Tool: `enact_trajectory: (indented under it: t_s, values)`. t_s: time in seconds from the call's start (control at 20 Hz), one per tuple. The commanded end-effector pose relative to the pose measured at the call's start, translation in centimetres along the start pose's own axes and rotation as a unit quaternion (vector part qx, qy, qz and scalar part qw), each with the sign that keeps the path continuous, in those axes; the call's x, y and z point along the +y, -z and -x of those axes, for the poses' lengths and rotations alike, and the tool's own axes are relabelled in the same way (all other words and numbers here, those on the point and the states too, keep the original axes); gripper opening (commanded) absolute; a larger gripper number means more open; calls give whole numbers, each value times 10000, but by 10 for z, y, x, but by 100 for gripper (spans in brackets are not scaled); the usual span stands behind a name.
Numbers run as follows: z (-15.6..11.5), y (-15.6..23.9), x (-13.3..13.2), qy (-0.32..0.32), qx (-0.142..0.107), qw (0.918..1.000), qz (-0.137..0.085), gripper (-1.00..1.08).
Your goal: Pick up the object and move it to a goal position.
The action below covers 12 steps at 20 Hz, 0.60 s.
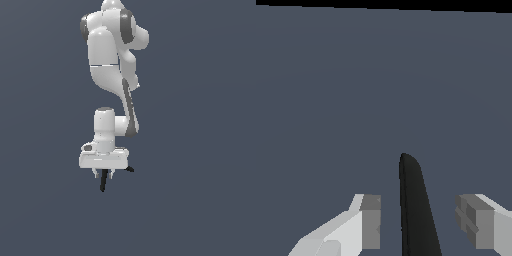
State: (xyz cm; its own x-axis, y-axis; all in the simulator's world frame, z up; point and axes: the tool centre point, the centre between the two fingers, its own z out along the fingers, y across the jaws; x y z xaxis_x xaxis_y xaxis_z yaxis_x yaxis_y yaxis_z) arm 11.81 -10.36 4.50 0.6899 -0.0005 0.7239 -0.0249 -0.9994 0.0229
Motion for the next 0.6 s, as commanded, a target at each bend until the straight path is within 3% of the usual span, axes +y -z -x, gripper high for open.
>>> enact_trajectory:
  t_s: [0.0, 0.55]
  values:
    - [1, -1, 2, -11, 95, 10000, 13, 28]
    - [3, -5, 4, -22, 157, 9999, 25, 28]
